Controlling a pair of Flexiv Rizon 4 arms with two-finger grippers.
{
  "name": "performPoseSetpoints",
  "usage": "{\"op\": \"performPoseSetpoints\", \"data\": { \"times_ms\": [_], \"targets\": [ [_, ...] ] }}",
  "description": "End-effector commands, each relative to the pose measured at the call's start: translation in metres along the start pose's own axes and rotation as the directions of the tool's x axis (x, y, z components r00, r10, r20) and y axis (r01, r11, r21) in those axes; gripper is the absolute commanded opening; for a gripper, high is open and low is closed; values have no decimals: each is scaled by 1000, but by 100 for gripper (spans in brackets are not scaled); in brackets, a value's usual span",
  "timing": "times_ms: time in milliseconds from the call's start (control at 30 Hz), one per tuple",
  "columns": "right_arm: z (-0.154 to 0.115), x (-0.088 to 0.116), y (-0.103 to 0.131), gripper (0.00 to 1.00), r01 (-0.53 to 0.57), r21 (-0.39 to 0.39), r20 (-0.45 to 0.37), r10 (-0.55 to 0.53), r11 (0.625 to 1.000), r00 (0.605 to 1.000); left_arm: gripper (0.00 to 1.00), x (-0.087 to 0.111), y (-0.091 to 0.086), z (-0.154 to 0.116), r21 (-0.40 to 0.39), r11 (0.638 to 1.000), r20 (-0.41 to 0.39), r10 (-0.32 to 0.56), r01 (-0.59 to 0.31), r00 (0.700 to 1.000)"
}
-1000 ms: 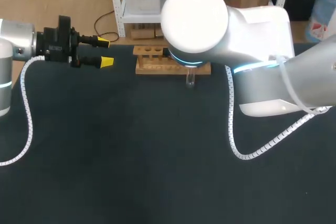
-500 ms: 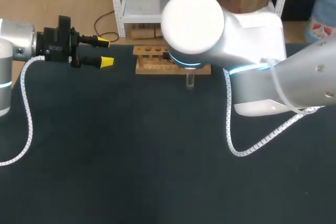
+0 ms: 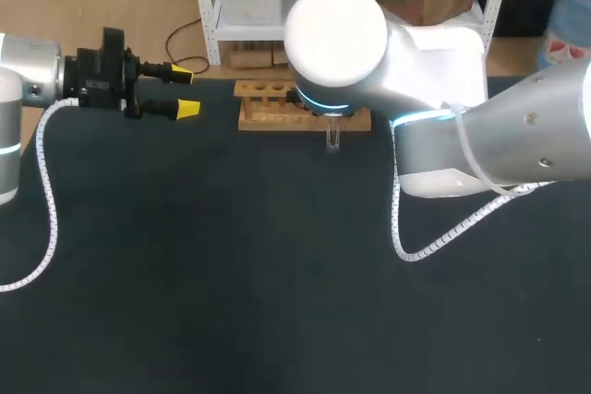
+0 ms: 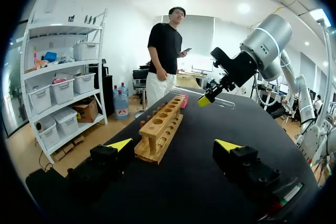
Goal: Grasp the test tube, adjust it, and insert it.
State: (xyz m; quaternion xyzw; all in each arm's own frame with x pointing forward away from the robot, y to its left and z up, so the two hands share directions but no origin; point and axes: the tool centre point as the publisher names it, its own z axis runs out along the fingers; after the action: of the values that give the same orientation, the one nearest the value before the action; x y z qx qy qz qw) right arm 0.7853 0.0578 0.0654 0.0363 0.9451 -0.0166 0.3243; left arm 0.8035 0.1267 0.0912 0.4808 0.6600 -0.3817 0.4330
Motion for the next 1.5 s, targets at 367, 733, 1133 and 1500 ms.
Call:
{"op": "performPoseSetpoints", "data": {
  "times_ms": [367,733,1133,1500],
  "targets": [
    [21,-8,-1,0,8,-1,-8,-8,1000,1000,100,1,0,0,-2,1000,2,2,-2,1000],
    [33,-8,2,0,9,-11,-26,-9,1000,1000,100,1,0,0,-2,1000,2,2,-2,1000],
    [43,-6,3,0,2,-22,-55,-3,1000,999,100,1,0,0,-2,1000,2,2,-2,1000],
    [51,-1,5,0,3,-30,-89,-6,1000,996,100,1,0,0,-2,1000,2,2,-2,1000]
  ]
}}
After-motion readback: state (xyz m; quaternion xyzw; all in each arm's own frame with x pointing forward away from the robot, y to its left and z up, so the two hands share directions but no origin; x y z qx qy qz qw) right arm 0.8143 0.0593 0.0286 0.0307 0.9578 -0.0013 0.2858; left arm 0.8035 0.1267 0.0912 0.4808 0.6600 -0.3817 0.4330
